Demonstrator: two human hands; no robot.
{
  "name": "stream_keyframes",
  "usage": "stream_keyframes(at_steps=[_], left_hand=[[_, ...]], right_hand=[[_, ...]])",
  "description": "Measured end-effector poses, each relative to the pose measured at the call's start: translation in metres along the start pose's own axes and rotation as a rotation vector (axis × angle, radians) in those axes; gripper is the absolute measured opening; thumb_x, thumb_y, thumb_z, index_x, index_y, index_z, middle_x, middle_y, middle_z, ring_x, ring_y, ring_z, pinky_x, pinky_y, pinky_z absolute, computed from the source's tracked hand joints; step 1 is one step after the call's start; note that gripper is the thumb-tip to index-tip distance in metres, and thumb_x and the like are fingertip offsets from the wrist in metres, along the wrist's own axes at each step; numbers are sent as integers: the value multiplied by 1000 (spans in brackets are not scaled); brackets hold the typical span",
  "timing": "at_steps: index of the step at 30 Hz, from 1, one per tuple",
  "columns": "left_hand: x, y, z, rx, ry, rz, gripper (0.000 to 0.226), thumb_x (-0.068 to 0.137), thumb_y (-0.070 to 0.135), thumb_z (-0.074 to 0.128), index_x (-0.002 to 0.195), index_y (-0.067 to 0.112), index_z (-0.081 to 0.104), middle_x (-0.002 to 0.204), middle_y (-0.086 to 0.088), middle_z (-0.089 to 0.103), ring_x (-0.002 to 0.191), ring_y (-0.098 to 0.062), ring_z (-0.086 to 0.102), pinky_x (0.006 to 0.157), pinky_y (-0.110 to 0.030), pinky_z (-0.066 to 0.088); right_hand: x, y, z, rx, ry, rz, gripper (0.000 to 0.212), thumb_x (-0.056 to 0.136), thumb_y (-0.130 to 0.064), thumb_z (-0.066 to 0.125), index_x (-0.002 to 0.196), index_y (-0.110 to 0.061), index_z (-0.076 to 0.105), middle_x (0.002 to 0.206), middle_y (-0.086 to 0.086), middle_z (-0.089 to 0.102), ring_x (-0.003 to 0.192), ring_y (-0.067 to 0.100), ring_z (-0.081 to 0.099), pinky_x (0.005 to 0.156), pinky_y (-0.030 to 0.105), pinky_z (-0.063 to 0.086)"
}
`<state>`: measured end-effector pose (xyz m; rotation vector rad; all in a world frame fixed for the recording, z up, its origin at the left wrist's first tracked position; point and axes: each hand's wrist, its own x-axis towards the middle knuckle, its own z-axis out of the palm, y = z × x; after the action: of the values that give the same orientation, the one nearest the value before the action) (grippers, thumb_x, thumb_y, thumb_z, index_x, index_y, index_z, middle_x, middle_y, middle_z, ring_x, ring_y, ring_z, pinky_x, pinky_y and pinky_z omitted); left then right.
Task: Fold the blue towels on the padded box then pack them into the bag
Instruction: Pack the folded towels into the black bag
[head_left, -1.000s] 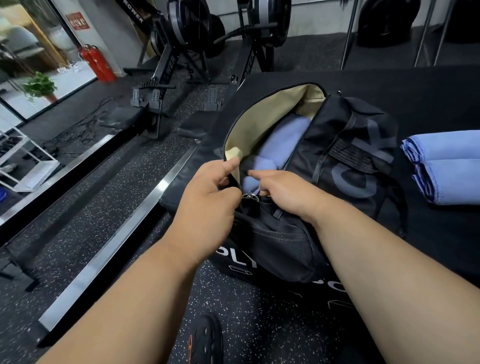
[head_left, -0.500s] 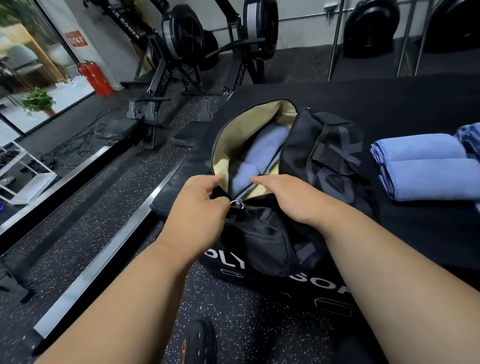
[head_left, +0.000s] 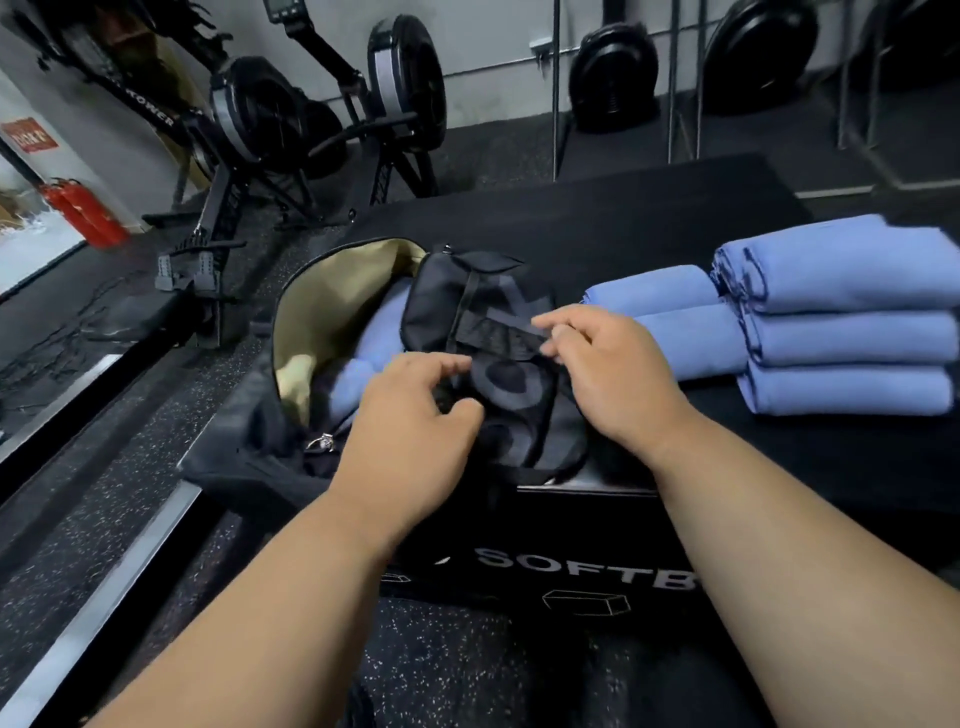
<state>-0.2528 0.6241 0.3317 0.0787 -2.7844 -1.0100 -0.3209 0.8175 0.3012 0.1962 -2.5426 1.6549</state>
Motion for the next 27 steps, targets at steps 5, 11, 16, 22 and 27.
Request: stream_keyframes(at_steps=[5,11,16,22,27], left_hand=[[11,31,50,-5,-73,39,41,86,23,65,126,28,71,121,11,64,88,-8,64,100,-35,52],[27,56,105,-137,-256,-95,29,89,26,63,116,35,69,93,17,68,69,2,59,73,-22,47],[55,73,144,-249,-252,-316,20,82,41,58,76,22,56,69,2,57,74,-26,55,71,-39,45],[78,88,164,-359,-203,-489,35,98,37,65,71,14,60,70,-5,65,61,-24,57,60,-29,43],[82,85,163,-631,-182,-613,21,93,14,72,74,14,62,57,1,48,44,-13,38,48,-23,35]], right_hand=[[4,41,-47,-353,114,-15,37,97,-17,52,127,-26,73,136,0,66,125,24,56,107,35,40],[9,71,-76,-643,-73,93,47,105,-23,43,149,-28,57,159,6,47,143,31,40,119,40,27],[10,71,-86,-509,-34,62,48,104,-15,39,148,-22,58,154,1,56,140,24,45,117,31,29],[10,75,-88,-482,-39,91,53,101,-13,42,151,-26,54,153,1,56,138,30,46,115,35,34],[11,80,-89,-560,-62,53,56,95,-8,46,145,-28,61,152,-3,56,133,29,48,114,34,35]])
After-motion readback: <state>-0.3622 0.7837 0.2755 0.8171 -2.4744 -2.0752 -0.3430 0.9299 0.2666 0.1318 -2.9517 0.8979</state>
